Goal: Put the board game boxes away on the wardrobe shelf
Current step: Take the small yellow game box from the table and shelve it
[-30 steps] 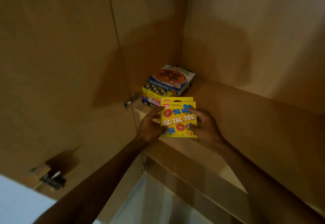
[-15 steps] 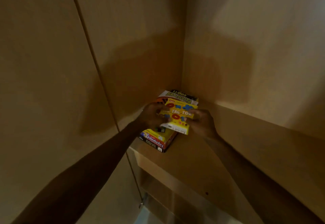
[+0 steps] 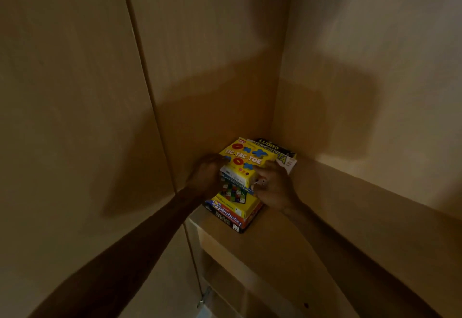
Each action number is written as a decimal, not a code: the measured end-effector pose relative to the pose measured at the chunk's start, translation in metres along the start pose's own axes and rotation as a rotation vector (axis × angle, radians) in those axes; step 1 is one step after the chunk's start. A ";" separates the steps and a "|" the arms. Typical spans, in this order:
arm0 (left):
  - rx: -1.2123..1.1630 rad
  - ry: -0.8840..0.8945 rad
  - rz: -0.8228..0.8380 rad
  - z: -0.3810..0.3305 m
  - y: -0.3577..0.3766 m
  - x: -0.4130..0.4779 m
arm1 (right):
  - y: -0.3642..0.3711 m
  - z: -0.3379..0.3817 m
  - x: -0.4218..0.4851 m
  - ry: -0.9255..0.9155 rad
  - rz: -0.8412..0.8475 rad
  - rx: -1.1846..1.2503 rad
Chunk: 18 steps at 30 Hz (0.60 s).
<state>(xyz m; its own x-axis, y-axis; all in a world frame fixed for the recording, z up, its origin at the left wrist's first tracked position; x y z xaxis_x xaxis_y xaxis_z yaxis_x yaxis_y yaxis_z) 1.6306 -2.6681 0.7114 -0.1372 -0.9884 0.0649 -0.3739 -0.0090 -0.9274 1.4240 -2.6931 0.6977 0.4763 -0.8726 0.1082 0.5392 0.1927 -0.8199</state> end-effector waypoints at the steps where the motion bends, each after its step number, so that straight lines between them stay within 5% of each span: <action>1: -0.015 -0.007 0.014 0.001 0.001 0.000 | 0.001 0.000 0.002 0.018 0.012 -0.026; 8: -0.136 -0.021 0.022 0.008 0.010 -0.011 | 0.009 -0.005 0.000 0.002 0.059 -0.050; 14: -0.437 -0.117 -0.210 -0.023 0.014 -0.064 | 0.004 0.009 -0.057 -0.115 -0.156 0.369; 18: -0.663 -0.202 -0.228 -0.044 0.048 -0.113 | 0.019 0.003 -0.113 0.049 -0.099 0.565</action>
<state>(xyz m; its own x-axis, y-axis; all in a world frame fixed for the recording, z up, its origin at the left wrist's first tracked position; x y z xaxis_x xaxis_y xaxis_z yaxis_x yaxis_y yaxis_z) 1.5880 -2.5504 0.6759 0.1587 -0.9821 0.1010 -0.8587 -0.1878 -0.4769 1.3825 -2.5898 0.6720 0.3794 -0.9158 0.1321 0.8734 0.3073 -0.3779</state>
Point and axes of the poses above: each hand's wrist, its own x-axis towards the middle knuckle, its own y-axis out of the palm, z = x × y, the point moved 2 cm from there along x, towards the middle knuckle, and after that the axes turned 10 degrees about z, right-handed, at the moved point
